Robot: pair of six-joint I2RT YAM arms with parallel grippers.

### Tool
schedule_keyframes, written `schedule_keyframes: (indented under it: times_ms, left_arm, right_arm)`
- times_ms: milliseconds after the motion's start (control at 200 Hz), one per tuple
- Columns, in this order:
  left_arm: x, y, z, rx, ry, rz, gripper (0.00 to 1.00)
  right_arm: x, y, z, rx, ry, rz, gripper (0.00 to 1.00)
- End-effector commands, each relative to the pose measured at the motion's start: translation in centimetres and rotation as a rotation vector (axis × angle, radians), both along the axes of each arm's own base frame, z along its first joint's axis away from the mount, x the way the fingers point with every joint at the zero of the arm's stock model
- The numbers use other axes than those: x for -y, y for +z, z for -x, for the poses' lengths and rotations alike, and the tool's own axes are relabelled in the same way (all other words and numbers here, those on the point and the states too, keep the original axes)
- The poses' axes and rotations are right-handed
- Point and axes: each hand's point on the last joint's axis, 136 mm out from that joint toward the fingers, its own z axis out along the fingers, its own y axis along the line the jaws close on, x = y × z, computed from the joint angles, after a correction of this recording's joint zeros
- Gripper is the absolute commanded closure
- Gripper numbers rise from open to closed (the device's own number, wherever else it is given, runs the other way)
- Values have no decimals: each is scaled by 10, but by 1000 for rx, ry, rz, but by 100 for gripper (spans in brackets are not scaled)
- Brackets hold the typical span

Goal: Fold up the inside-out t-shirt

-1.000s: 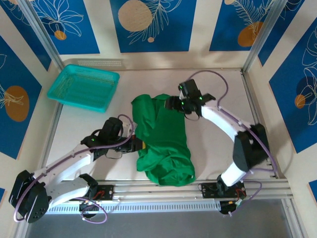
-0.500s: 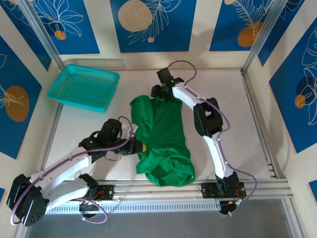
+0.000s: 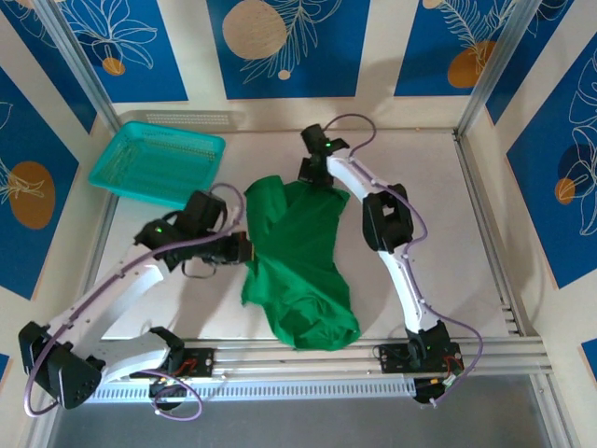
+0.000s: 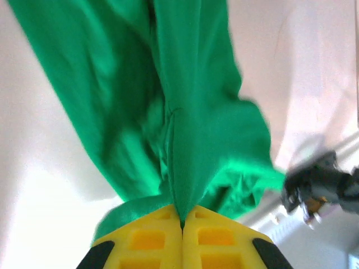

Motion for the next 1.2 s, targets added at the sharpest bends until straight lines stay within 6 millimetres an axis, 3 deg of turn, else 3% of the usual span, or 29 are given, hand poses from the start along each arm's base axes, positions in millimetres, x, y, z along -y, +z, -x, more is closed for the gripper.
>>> schedule_keyframes:
  times_ms: [0,145,220,345,445,535,745,841,936,971,1036,1106,1196]
  left_arm:
    - [-45,47,-25,249,0,-264,100]
    - [-57,128,-72,591,-27,-437,100]
    - [-57,168,-94,714,-46,-515,100]
    - [-54,220,-109,821,-74,-562,100]
    - [-54,236,-108,872,-72,-561,100]
    - [-46,210,-97,827,-139,-519,100]
    - [-49,65,-45,463,-187,-421,100]
    - [-63,22,-19,343,-142,-411,100]
    - [-71,0,5,284,-113,-374,100]
    - [-68,0,10,284,-101,-343,100]
    - [-33,2,30,296,-211,-116,100]
    - [3,5,49,310,-332,130,100]
    - [4,-10,39,295,-249,151,100]
  right_arm:
    - [55,125,-14,155,-115,-188,100]
    - [108,204,14,279,-175,-356,100]
    - [127,227,41,328,-182,-423,100]
    - [151,246,86,387,-208,-449,100]
    - [158,243,118,399,-222,-461,100]
    - [148,215,142,347,-202,-471,100]
    - [94,108,204,71,-35,-349,100]
    - [70,75,221,-23,61,-317,100]
    - [57,45,244,-156,88,-296,100]
    - [65,30,255,-216,34,-247,92]
    - [85,12,271,-285,-38,-168,75]
    - [103,11,281,-317,-88,-140,60]
    - [122,23,287,-296,-133,-105,51]
